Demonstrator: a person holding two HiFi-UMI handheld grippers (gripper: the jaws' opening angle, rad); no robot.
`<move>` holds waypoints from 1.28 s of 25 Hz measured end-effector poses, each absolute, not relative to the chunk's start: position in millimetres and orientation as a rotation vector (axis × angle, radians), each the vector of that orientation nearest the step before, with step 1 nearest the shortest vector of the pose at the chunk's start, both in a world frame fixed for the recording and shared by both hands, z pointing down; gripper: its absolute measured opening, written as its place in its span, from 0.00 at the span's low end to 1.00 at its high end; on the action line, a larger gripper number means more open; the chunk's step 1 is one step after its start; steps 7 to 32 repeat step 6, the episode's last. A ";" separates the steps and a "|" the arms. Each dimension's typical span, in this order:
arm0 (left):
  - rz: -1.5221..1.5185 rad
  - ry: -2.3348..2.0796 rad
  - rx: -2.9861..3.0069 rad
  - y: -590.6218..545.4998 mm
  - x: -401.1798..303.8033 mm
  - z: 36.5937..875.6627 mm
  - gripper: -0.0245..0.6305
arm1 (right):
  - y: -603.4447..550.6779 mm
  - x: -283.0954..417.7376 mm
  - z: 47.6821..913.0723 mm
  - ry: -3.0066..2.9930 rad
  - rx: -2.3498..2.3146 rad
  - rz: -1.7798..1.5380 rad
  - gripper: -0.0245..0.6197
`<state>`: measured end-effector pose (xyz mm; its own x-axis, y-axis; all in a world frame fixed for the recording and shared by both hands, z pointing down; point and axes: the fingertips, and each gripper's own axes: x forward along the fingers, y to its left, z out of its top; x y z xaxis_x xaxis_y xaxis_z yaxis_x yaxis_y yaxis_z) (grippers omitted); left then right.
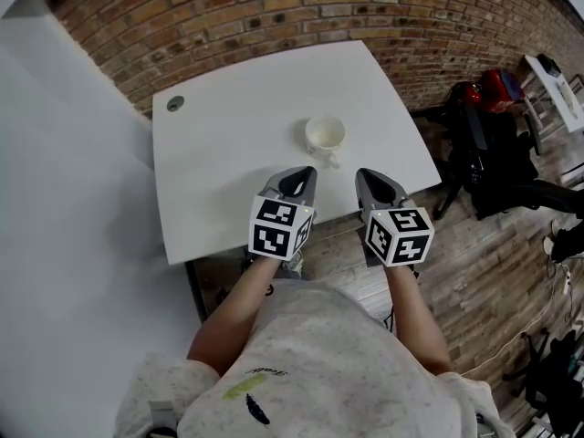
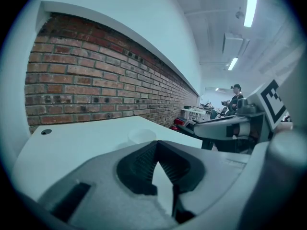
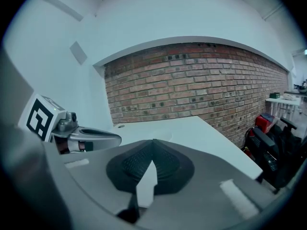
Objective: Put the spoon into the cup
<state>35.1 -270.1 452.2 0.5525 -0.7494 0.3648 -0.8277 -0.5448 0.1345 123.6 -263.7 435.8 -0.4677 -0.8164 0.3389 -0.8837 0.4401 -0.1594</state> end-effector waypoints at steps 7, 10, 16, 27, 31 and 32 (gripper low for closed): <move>0.383 -1.302 2.501 -268.0 35.1 452.7 0.03 | -261.2 121.7 436.6 -2.481 1.485 0.471 0.05; 0.383 -1.302 2.501 -268.0 35.1 452.7 0.03 | -261.2 121.7 436.6 -2.481 1.485 0.471 0.05; 0.383 -1.302 2.501 -268.0 35.1 452.7 0.03 | -261.2 121.7 436.6 -2.481 1.485 0.471 0.05; 0.383 -1.302 2.501 -268.0 35.1 452.7 0.03 | -261.2 121.7 436.6 -2.481 1.485 0.471 0.05; 0.383 -1.302 2.501 -268.0 35.1 452.7 0.03 | -261.2 121.7 436.6 -2.481 1.485 0.471 0.05; 0.383 -1.302 2.501 -268.0 35.1 452.7 0.03 | -261.2 121.7 436.6 -2.481 1.485 0.471 0.05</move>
